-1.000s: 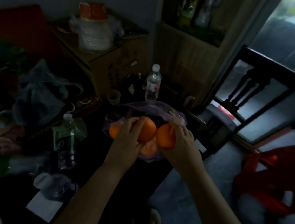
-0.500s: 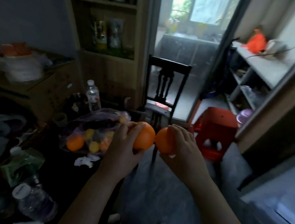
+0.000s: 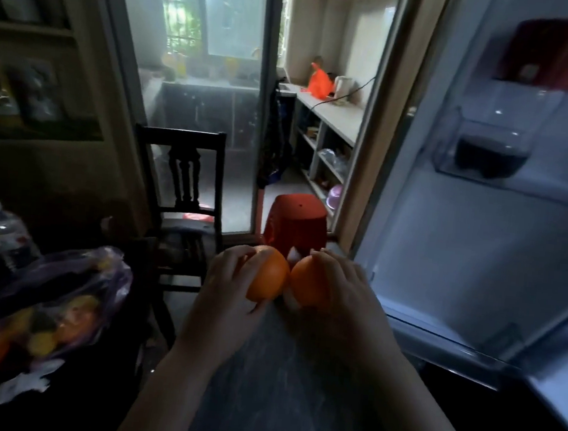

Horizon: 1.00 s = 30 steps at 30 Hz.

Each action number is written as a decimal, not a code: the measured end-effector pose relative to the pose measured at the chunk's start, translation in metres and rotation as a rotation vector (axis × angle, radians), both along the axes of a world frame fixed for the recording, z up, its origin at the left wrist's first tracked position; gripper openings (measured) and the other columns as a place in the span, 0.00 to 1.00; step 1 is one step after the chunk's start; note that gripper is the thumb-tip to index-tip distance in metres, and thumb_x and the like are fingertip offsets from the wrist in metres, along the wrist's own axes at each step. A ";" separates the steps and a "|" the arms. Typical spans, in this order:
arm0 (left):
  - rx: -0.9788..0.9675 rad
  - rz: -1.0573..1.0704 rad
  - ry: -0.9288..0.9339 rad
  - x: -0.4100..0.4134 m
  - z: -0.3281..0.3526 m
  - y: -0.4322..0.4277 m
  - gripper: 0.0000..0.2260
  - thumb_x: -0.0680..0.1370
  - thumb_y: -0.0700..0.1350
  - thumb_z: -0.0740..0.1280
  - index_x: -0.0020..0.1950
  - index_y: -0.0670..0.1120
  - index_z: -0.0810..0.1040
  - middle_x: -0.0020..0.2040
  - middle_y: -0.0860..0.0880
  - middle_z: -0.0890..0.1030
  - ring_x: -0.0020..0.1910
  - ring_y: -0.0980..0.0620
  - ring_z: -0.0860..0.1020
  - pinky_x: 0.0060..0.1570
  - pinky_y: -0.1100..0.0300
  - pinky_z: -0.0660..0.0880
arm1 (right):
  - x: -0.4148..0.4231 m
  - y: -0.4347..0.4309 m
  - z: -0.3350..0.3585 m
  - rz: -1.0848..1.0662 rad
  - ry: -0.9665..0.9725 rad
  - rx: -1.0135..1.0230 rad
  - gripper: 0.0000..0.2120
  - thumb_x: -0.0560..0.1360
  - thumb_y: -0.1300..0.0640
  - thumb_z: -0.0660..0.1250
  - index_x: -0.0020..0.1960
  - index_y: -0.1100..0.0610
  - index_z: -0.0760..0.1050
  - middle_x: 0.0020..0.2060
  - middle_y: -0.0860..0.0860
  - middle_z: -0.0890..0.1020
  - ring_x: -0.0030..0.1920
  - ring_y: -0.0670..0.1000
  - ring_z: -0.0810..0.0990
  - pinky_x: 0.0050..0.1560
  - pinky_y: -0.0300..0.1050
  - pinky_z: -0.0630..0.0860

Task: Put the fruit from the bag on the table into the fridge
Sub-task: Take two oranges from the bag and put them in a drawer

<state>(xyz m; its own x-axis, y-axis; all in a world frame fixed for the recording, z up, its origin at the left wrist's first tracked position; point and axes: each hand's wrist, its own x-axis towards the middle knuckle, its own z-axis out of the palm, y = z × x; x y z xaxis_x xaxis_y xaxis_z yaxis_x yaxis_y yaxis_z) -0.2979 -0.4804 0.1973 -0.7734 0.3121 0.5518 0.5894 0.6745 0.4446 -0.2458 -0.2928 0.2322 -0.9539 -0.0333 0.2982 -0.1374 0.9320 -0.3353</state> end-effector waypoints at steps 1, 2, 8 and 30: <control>-0.008 -0.019 0.006 0.002 0.000 0.011 0.34 0.67 0.45 0.77 0.68 0.54 0.65 0.65 0.49 0.69 0.65 0.47 0.68 0.58 0.52 0.71 | 0.008 0.010 0.002 -0.016 -0.006 0.000 0.42 0.69 0.45 0.72 0.75 0.45 0.51 0.74 0.45 0.55 0.73 0.49 0.55 0.69 0.48 0.61; -0.017 -0.034 0.009 0.005 0.001 0.021 0.35 0.66 0.46 0.77 0.69 0.55 0.65 0.65 0.48 0.69 0.65 0.45 0.68 0.58 0.50 0.72 | 0.016 0.020 0.002 -0.031 -0.002 -0.011 0.42 0.69 0.44 0.72 0.75 0.46 0.51 0.74 0.45 0.56 0.72 0.49 0.56 0.69 0.48 0.61; -0.083 -0.140 -0.014 0.042 0.005 0.085 0.36 0.68 0.48 0.76 0.72 0.56 0.62 0.69 0.48 0.65 0.69 0.44 0.64 0.58 0.51 0.68 | 0.068 0.079 -0.001 -0.130 0.065 -0.012 0.40 0.68 0.41 0.72 0.73 0.51 0.59 0.71 0.48 0.64 0.69 0.50 0.62 0.64 0.45 0.63; -0.067 -0.762 -0.026 0.266 0.025 0.358 0.32 0.68 0.43 0.74 0.70 0.55 0.68 0.64 0.53 0.66 0.66 0.51 0.65 0.60 0.58 0.67 | 0.380 0.290 -0.009 -0.664 0.183 -0.082 0.35 0.66 0.46 0.70 0.70 0.54 0.66 0.68 0.50 0.70 0.64 0.53 0.68 0.63 0.48 0.68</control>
